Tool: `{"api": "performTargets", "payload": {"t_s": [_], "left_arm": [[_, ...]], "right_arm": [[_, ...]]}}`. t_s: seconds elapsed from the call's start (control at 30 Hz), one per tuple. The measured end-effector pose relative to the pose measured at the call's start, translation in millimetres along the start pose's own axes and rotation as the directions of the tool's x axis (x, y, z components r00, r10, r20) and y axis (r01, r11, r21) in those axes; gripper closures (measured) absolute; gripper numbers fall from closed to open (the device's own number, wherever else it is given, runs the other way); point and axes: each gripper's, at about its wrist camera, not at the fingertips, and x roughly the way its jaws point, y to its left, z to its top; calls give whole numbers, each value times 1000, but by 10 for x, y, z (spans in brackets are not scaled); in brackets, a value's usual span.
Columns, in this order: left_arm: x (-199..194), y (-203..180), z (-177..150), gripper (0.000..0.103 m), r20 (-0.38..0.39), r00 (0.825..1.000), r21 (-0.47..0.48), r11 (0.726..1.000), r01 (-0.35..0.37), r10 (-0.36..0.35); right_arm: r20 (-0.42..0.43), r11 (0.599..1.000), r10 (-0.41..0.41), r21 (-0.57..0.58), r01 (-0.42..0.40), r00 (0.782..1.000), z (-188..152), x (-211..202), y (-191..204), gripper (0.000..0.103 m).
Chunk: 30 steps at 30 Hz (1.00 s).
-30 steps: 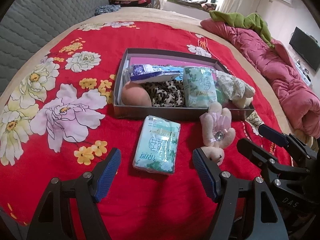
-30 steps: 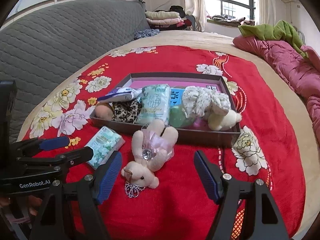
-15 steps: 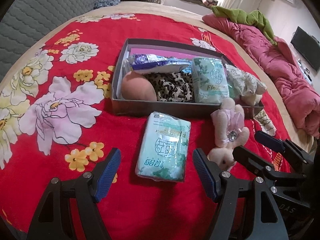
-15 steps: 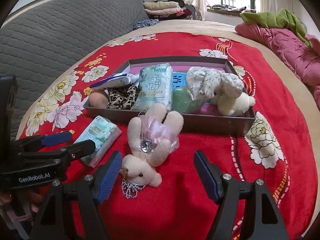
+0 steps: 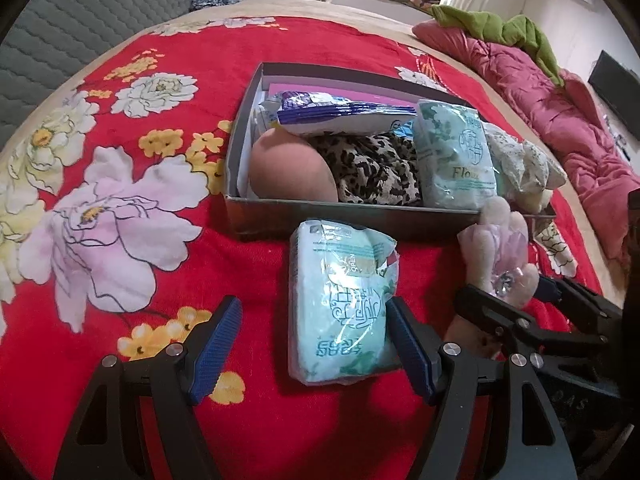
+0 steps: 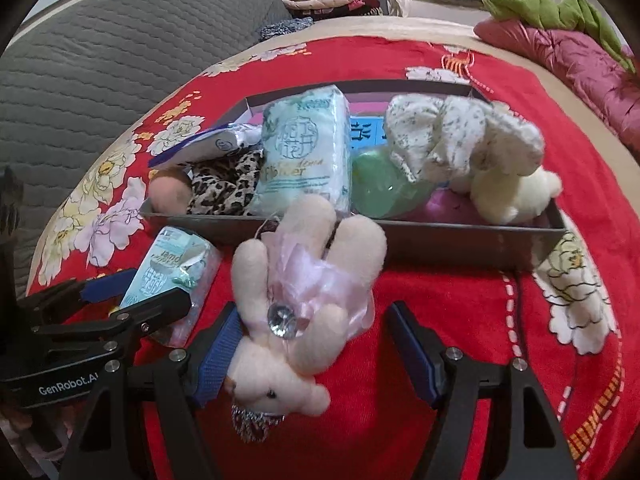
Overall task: Organize soft objects
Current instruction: 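Grasp the light-green tissue packet with the left tool while the right tool grasps the plush bunny, then carry both items over the box and release them inside with both tools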
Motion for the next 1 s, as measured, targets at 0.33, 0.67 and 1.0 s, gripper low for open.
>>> {"api": "performTargets", "payload": {"t_s": [0.33, 0.67, 1.0], "left_arm": [[-49, -148, 13, 61, 31, 998, 47, 997, 55, -56], [-612, -161, 197, 62, 169, 978, -4, 992, 125, -123], [-623, -362, 624, 62, 225, 968, 8, 994, 109, -108]], "right_arm": [[32, 999, 46, -23, -45, 998, 48, 59, 59, 62], [122, 997, 81, -25, -79, 989, 127, -419, -2, 62], [244, 1000, 12, -3, -12, 970, 584, -728, -281, 62]]}}
